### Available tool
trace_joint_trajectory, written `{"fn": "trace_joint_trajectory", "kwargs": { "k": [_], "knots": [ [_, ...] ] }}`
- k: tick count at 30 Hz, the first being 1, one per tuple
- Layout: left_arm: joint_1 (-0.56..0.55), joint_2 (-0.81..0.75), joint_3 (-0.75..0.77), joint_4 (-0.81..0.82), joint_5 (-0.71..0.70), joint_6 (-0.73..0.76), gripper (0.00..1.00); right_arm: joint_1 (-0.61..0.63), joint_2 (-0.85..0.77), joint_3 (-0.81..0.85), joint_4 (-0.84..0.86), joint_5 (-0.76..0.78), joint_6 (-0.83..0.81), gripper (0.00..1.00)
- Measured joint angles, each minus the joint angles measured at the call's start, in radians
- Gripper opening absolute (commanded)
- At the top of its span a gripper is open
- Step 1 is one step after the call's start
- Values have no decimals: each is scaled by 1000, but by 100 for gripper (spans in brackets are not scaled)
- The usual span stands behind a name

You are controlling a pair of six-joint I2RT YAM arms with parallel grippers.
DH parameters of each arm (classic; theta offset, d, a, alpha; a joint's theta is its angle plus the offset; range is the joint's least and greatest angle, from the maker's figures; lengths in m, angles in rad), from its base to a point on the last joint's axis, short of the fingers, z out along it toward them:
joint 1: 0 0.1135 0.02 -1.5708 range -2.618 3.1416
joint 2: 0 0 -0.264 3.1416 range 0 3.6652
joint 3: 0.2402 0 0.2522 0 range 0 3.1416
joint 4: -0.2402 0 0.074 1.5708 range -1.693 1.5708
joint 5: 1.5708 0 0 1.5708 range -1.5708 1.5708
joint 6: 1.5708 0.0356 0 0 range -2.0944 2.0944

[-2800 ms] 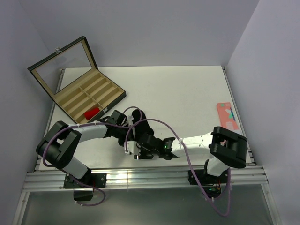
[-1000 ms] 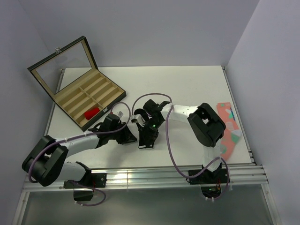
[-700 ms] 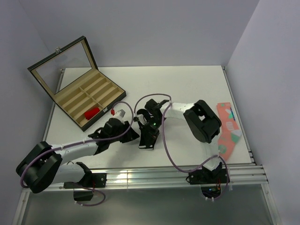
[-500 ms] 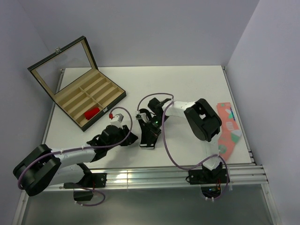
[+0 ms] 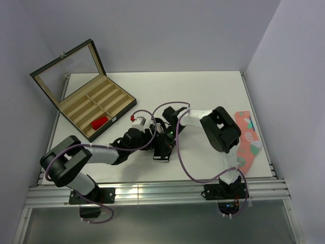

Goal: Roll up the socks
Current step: Roll the sock at the center of the board.

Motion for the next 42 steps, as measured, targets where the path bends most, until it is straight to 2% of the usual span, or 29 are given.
{"fn": "trace_joint_trajectory", "kwargs": {
  "k": [12, 18, 27, 42],
  "knots": [
    [51, 40, 30, -45, -18, -3, 50, 0, -1, -1, 0, -1, 0, 20],
    [115, 115, 72, 21, 28, 11, 49, 0, -1, -2, 2, -2, 3, 20],
    [139, 192, 141, 48, 70, 77, 49, -37, -2, -3, 8, -2, 15, 20],
    [182, 302, 169, 221, 89, 105, 49, -22, -2, -3, -16, -21, -3, 19]
  ]
}}
